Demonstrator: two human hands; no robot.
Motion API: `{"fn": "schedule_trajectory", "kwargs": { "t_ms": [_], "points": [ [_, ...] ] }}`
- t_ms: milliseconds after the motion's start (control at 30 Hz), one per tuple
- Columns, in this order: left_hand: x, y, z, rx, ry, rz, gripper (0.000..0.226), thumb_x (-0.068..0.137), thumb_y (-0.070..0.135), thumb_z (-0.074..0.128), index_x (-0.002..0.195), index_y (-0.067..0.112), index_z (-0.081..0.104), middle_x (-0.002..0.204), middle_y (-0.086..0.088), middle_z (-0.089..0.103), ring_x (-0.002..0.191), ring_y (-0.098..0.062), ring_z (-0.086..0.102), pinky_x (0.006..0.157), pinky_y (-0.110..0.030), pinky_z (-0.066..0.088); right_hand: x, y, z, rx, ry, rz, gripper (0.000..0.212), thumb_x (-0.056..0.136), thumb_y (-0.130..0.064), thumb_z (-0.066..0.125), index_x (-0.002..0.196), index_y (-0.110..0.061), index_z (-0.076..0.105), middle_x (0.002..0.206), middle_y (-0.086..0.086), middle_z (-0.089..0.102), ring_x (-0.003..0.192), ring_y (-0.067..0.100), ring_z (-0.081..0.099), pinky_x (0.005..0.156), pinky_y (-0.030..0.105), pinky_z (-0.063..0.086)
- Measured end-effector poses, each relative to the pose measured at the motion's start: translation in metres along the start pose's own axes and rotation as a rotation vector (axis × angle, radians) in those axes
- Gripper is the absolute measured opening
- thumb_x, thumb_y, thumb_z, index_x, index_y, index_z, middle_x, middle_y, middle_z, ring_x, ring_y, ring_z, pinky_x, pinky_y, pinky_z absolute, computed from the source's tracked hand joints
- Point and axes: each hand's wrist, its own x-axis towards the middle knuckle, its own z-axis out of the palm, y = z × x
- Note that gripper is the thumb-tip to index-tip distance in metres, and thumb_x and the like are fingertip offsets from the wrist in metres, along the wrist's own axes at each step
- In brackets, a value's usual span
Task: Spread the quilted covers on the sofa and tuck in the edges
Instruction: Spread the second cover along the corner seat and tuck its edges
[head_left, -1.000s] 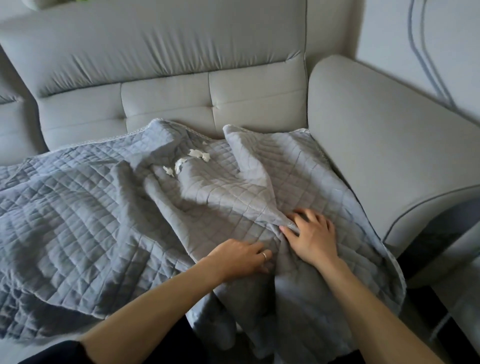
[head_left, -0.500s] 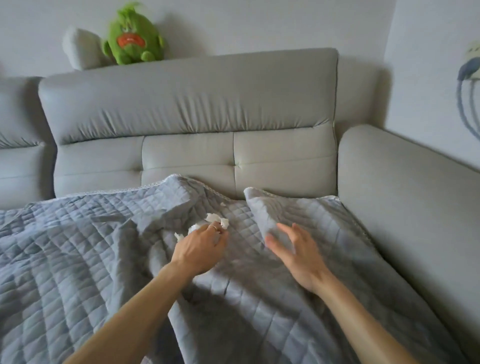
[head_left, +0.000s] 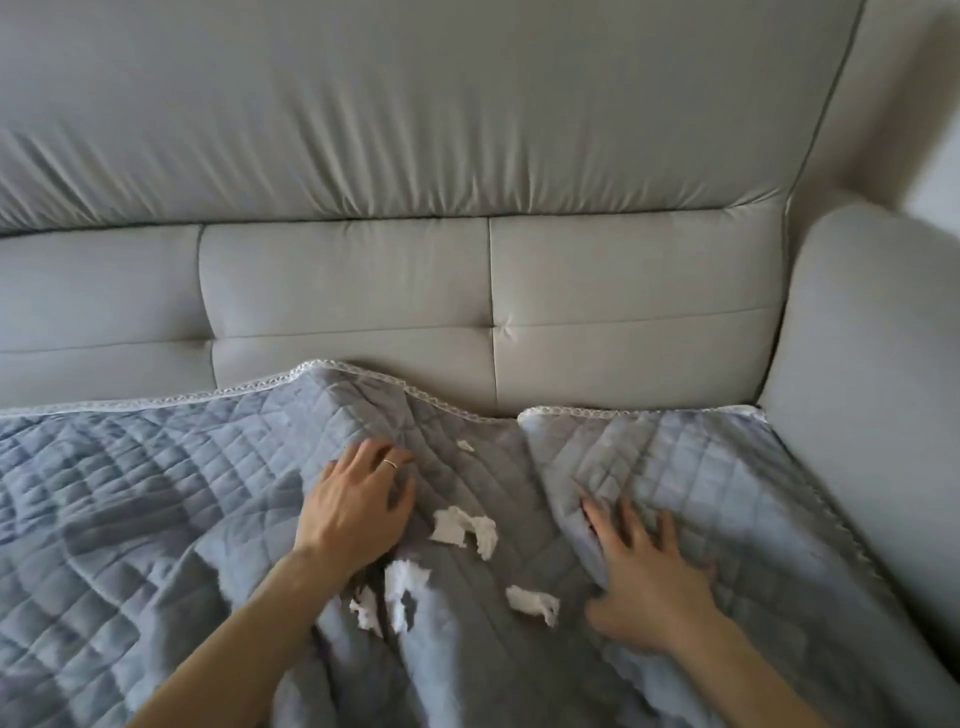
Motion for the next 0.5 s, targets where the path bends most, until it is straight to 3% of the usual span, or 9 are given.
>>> {"fn": "schedule_trajectory", "kwargs": {
  "t_ms": [67, 133, 200, 267, 367, 433, 500],
  "points": [
    [0.017, -0.008, -0.004, 0.09, -0.019, 0.002, 0.043, 0.087, 0.044, 0.042, 0.115, 0.024, 0.067, 0.123, 0.001, 0.057, 0.11, -0.024, 0.054, 0.091, -0.042, 0.045, 0.005, -0.005, -0.019, 0.029, -0.1, 0.033, 0.099, 0.069, -0.083, 0.037, 0.15, -0.043, -0.003, 0.163, 0.002, -0.001, 0.147, 0.041, 0.007, 0.109, 0.065, 0.026],
    [0.052, -0.024, -0.006, 0.12, -0.025, -0.055, 0.043, 0.085, 0.043, 0.049, 0.123, 0.026, 0.063, 0.135, -0.004, 0.052, 0.122, -0.028, 0.047, 0.098, -0.047, 0.04, 0.02, -0.025, -0.046, 0.063, -0.017, 0.098, 0.094, 0.071, -0.089, 0.024, 0.146, -0.032, 0.027, 0.153, 0.011, 0.028, 0.137, 0.038, 0.033, 0.105, 0.055, 0.037],
    [0.077, -0.035, -0.005, 0.15, -0.106, -0.095, 0.054, 0.086, 0.045, 0.057, 0.138, 0.035, 0.048, 0.149, -0.006, 0.04, 0.137, -0.03, 0.033, 0.109, -0.052, 0.028, 0.033, -0.054, -0.059, -0.016, 0.287, 0.04, 0.073, 0.084, -0.072, 0.028, 0.131, -0.019, 0.045, 0.139, 0.011, 0.043, 0.126, 0.033, 0.043, 0.098, 0.046, 0.043],
    [0.095, -0.045, -0.002, 0.211, -0.242, -0.05, 0.067, 0.088, 0.04, 0.055, 0.148, 0.047, 0.025, 0.149, -0.003, 0.038, 0.134, -0.029, 0.037, 0.109, -0.049, 0.029, 0.054, -0.084, -0.062, -0.032, 0.477, -0.083, 0.054, 0.085, -0.051, 0.036, 0.124, -0.018, 0.054, 0.135, 0.009, 0.05, 0.125, 0.033, 0.046, 0.095, 0.045, 0.043],
    [0.087, -0.07, 0.004, 0.308, -0.464, -0.04, 0.07, 0.094, 0.024, 0.04, 0.149, 0.054, 0.007, 0.134, 0.002, 0.046, 0.114, -0.025, 0.054, 0.093, -0.038, 0.038, 0.081, -0.119, -0.055, -0.013, 0.357, -0.122, 0.055, 0.081, -0.042, 0.04, 0.133, -0.026, 0.051, 0.15, 0.007, 0.037, 0.135, 0.037, 0.037, 0.102, 0.052, 0.037],
    [0.068, -0.102, -0.005, 0.391, -0.485, -0.073, 0.066, 0.093, 0.021, 0.042, 0.147, 0.054, 0.023, 0.127, -0.002, 0.052, 0.11, -0.027, 0.056, 0.088, -0.04, 0.04, 0.089, -0.121, -0.046, -0.024, 0.247, -0.035, 0.06, 0.088, -0.046, 0.038, 0.147, -0.035, 0.033, 0.161, 0.007, 0.017, 0.143, 0.044, 0.022, 0.109, 0.058, 0.028],
    [0.054, -0.143, -0.015, 0.42, -0.478, -0.148, 0.065, 0.088, 0.018, 0.051, 0.143, 0.049, 0.038, 0.122, -0.008, 0.057, 0.104, -0.032, 0.057, 0.083, -0.045, 0.04, 0.093, -0.118, -0.042, -0.011, 0.224, -0.01, 0.066, 0.089, -0.053, 0.037, 0.152, -0.041, 0.02, 0.163, 0.008, 0.013, 0.143, 0.046, 0.021, 0.109, 0.064, 0.027]
  ]
}}
